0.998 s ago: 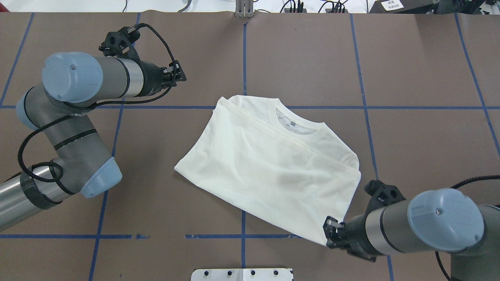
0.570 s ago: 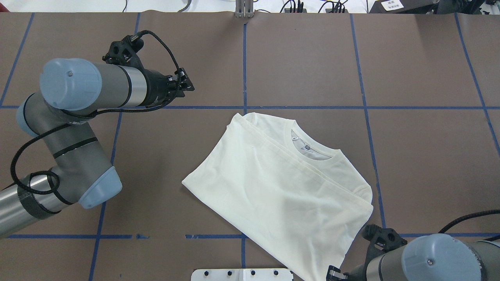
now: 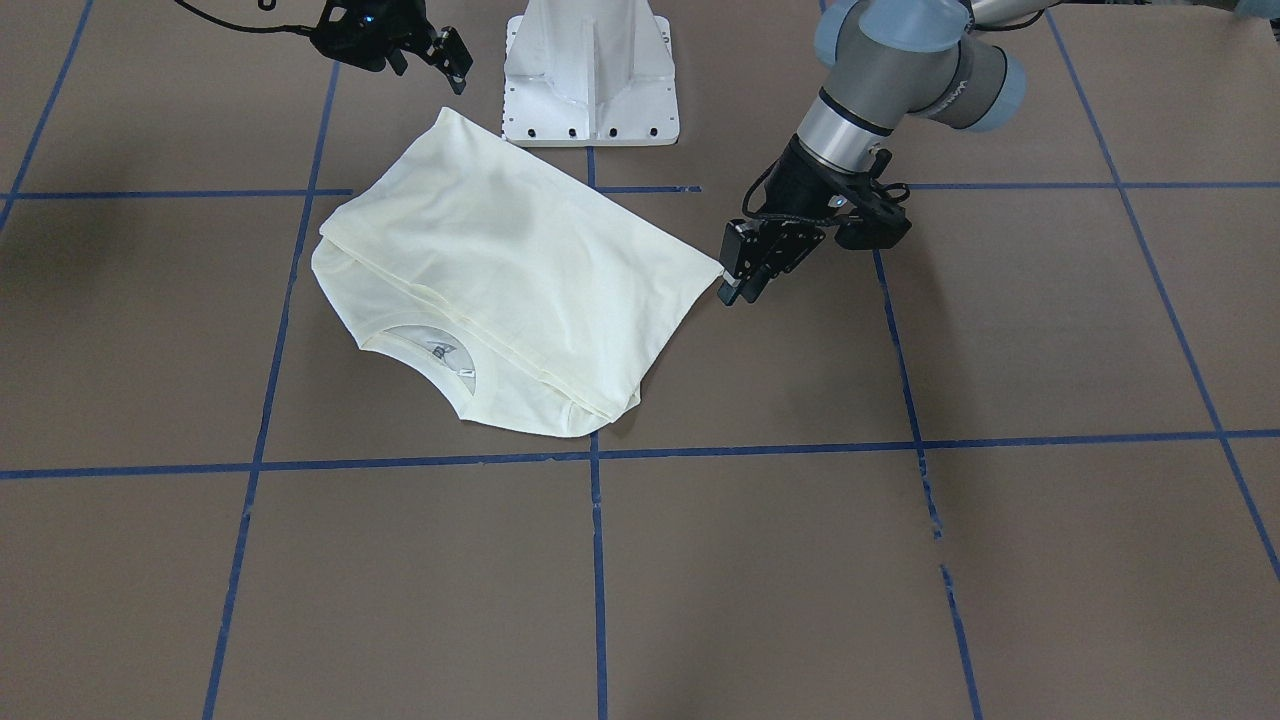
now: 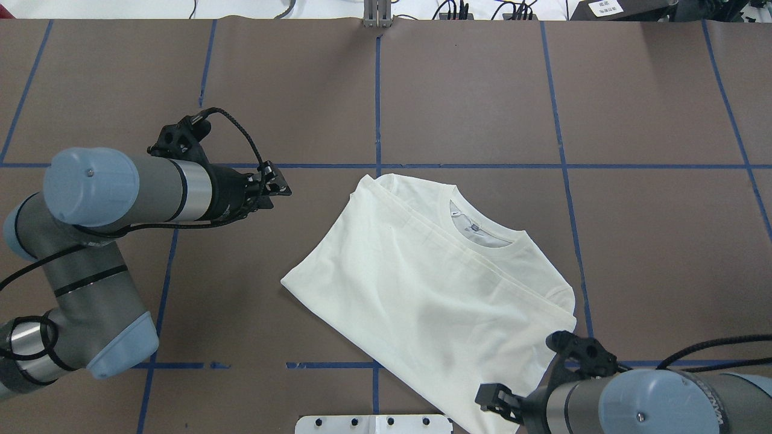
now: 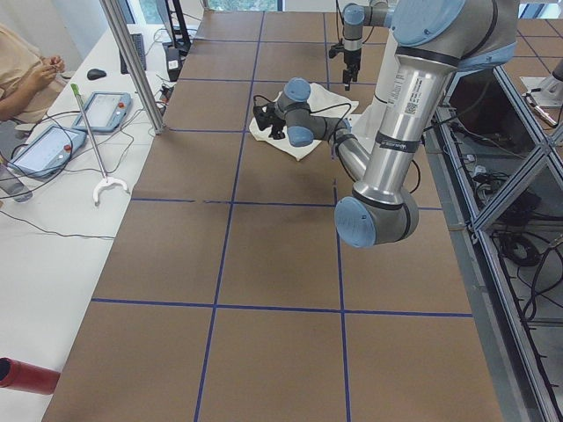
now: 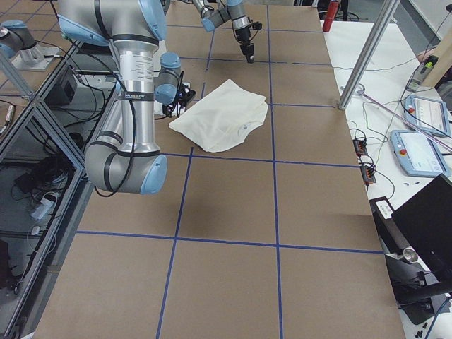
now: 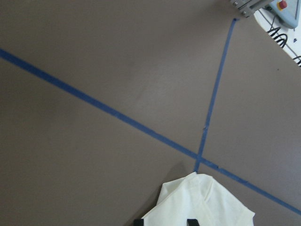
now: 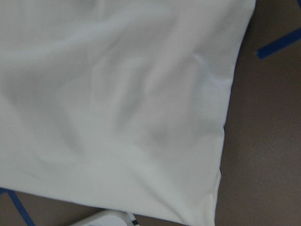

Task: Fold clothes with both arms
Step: 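Lower the left gripper to the shirt corner nearest it while the right gripper holds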

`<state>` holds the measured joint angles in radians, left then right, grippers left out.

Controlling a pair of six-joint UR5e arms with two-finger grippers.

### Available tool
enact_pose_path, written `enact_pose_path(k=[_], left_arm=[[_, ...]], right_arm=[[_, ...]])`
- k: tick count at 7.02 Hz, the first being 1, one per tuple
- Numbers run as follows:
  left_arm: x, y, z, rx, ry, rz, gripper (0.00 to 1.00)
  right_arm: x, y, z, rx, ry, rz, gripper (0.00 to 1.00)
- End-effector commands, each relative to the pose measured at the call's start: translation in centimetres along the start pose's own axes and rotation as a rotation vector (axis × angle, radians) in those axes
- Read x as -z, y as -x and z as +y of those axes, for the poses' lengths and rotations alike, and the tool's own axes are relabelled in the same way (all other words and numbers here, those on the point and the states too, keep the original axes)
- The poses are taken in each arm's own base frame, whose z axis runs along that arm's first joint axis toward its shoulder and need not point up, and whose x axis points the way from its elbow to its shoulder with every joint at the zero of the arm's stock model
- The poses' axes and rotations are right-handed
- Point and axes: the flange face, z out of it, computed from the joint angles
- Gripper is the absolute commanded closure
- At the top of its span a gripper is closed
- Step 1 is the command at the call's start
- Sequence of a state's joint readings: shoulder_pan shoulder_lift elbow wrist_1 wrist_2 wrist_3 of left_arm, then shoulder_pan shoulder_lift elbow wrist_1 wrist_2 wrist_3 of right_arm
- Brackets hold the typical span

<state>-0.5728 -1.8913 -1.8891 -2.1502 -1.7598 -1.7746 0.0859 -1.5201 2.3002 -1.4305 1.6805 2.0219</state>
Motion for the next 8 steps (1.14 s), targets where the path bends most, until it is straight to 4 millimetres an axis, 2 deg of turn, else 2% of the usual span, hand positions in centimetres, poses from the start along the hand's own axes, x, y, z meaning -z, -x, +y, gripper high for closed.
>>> enact_pose_path(k=[1,2,3,4,6,7,8], left_arm=[[-2.7,3.4,4.2,0.015,0.063,-0.075,0.47],[-3.7,4.1,5.2,0.011,0.078,-0.097,0.47],[-3.9,4.2,5.3,0.011,0.079,-0.1,0.47],[-4.4,4.3,5.6,0.011,0.085,-0.107,0.47],[-6.9,5.8,7.8,-0.003,0.113,-0.154,0.47],[-7.1,5.8,7.9,-0.004,0.115,-0.158,0.48],[-7.0,6.1,7.8,-0.002,0.113,-0.162,0.49]], right_arm=[[0.0,3.1,-4.0,-0.01,-0.162,-0.086,0.0],[-0.2,4.9,-4.6,-0.008,-0.179,-0.108,0.0],[-0.7,5.7,-5.2,-0.017,-0.183,-0.107,0.0],[-0.4,6.0,-5.0,-0.018,-0.174,-0.115,0.0],[0.1,6.2,-5.9,0.015,-0.174,-0.113,0.0],[0.2,6.3,-5.9,0.015,-0.175,-0.12,0.0],[0.7,7.3,-5.7,0.011,-0.176,-0.141,0.0]])
